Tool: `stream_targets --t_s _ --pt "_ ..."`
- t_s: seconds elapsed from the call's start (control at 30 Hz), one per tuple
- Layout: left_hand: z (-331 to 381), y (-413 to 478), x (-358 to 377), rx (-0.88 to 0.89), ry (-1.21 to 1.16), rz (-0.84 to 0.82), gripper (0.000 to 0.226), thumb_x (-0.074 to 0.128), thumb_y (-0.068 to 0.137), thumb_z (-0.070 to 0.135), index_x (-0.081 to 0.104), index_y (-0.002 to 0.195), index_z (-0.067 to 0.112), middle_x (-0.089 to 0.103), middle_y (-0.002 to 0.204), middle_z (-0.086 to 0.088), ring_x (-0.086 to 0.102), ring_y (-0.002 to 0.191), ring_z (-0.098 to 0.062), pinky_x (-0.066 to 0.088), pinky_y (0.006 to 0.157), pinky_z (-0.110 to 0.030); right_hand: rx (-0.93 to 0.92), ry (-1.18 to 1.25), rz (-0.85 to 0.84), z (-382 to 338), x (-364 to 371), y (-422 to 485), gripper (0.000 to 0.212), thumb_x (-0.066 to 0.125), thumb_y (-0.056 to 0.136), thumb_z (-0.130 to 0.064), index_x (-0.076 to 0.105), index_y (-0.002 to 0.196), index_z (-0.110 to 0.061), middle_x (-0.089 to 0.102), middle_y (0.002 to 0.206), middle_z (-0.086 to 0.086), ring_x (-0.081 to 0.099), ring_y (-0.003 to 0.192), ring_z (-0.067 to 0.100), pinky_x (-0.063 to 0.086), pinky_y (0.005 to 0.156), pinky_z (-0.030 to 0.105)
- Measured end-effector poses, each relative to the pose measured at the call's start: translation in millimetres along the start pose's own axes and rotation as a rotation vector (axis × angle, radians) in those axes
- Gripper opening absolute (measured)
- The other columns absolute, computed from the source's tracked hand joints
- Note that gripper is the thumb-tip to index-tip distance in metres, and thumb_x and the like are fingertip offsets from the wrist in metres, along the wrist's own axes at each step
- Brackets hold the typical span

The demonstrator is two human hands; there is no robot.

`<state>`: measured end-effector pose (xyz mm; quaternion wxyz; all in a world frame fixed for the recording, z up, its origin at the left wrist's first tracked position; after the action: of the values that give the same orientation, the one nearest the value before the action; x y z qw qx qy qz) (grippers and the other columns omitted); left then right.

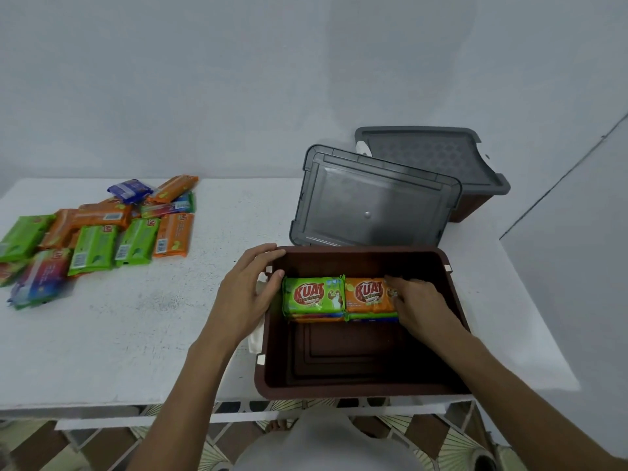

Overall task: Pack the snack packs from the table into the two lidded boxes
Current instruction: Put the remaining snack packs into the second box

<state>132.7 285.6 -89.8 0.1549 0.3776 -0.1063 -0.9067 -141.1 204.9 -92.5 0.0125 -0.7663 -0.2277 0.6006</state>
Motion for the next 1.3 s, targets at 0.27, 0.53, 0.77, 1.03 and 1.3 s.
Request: stream_targets --t_s 0.27,0.53,0.77,1.03,1.3 --pt "0 -3 1 -0.006 0.020 0.010 0.030 0.057 0.097 0.025 0.061 0.126 0.026 0.049 0.134 0.017 0.046 0.114 0.009 0.041 0.091 -0.010 -0.044 -0.073 0.147 -11 -14 0 0.039 0.048 0.098 -0.034 0.052 0.133 -0.018 0.060 0.120 0.009 0.059 0.104 0.023 0.052 0.086 0.033" --pt "-17 6 -23 -0.082 -0.023 -0.117 0.045 0.048 0.095 0.050 0.048 0.137 0.036 0.057 0.128 0.018 0.058 0.105 0.003 0.047 0.086 -0.020 -0.279 0.026 0.373 -100 -60 22 0.023 0.050 0.096 -0.036 0.063 0.108 -0.022 0.070 0.088 -0.002 0.065 0.079 0.017 0.053 0.068 0.031" --pt "-107 21 -91 -0.258 0.238 0.058 0.035 0.060 0.093 0.037 0.060 0.127 0.026 0.063 0.119 0.006 0.062 0.102 -0.014 0.050 0.077 -0.029 -0.477 0.094 0.253 -217 -40 88 0.033 0.048 0.097 -0.036 0.060 0.123 -0.020 0.070 0.102 0.003 0.064 0.096 0.022 0.044 0.075 0.027" --pt "-217 26 -139 -0.475 0.649 0.060 0.050 0.064 0.086 0.048 0.059 0.130 0.024 0.057 0.134 -0.007 0.047 0.126 -0.034 0.027 0.107 -0.055 -0.659 -0.097 -0.014 -338 52 164 0.043 0.043 0.099 -0.036 0.042 0.140 -0.022 0.051 0.119 0.016 0.054 0.107 0.034 0.047 0.085 0.039" --pt "-245 28 -134 -0.439 0.755 0.010 0.059 0.058 0.078 0.063 0.060 0.123 0.025 0.056 0.136 -0.010 0.044 0.130 -0.038 0.021 0.108 -0.062 -0.707 -0.285 -0.093 -375 110 192 0.046 0.030 0.101 -0.042 0.032 0.146 -0.033 0.025 0.147 0.019 0.034 0.120 0.039 0.038 0.101 0.049"
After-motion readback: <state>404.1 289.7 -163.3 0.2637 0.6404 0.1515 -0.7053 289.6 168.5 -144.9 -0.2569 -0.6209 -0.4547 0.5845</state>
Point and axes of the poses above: each hand's wrist, its own y-axis towards the middle knuckle, its own x-axis out of the palm, z = x × y, the point moved 4 cm from there along y, towards the middle knuckle
